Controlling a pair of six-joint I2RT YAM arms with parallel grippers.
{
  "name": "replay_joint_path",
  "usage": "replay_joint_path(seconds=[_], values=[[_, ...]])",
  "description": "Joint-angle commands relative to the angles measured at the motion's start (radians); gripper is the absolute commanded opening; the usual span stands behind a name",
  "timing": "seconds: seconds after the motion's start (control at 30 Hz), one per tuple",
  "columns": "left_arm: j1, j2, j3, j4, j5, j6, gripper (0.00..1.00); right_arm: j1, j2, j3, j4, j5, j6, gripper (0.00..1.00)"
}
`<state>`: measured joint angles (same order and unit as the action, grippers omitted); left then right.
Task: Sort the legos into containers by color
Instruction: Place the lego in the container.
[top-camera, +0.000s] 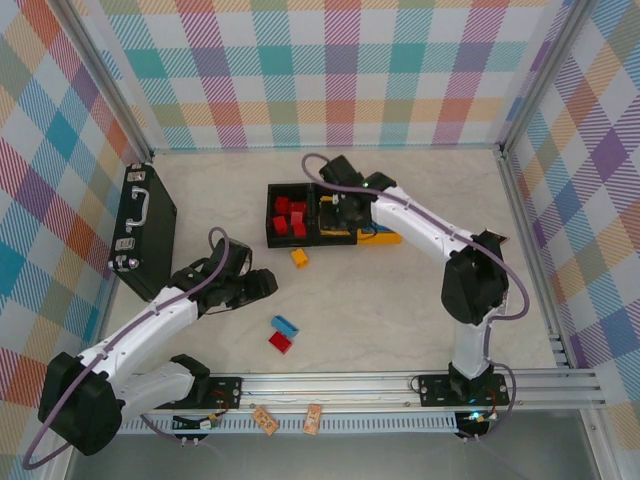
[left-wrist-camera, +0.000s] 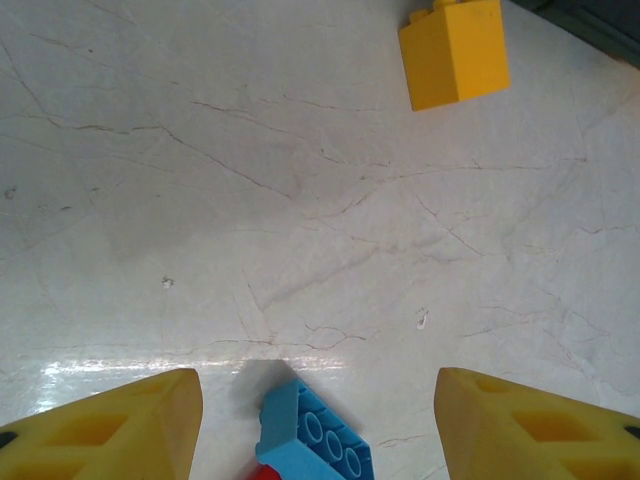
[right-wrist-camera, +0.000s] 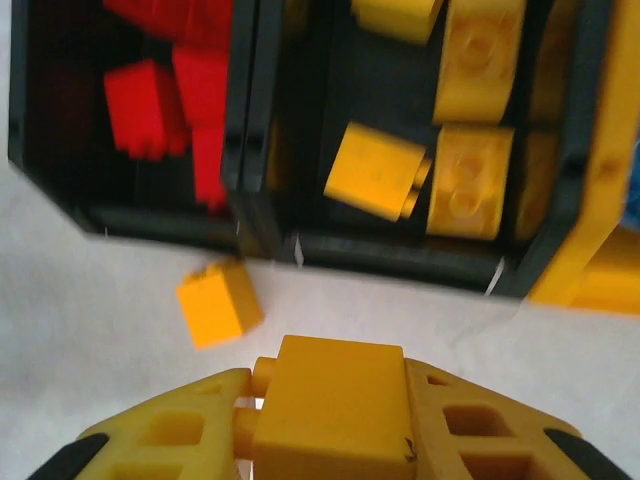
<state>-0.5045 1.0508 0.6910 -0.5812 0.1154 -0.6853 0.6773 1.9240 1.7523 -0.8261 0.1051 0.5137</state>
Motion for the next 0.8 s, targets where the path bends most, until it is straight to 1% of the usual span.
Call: replay_joint_path(seconds=[0.0,0.23,0.37,0.57,0.77], values=[[-0.022,0.009,0.030,0.015,0.011,-0.011,0.63,-0.037,0.097,0.100,-0.046,-0.002,-0.044,0.31],[-0.035,0.024,0.030,0.024,0.000,-0.020,0.63,-0.087,0.299,0.342,-0.100,-0.038,-0.043,0.32],[-0.038,0.031,0.033,0.023,-0.003,-0.022,0.62,-0.100,0.382,0.432,-0.122,-0.060,-0.031,0.33],[-0.040,0.052,0.040,0.018,-0.010,-0.018,0.62,-0.105,0.455,0.495,-0.132,-0.078,-0.018,0.38],[-0.042,0.069,0.047,0.019,-0.011,-0.013,0.63,-0.105,0.455,0.501,-0.137,-0.073,-0.016,0.50]])
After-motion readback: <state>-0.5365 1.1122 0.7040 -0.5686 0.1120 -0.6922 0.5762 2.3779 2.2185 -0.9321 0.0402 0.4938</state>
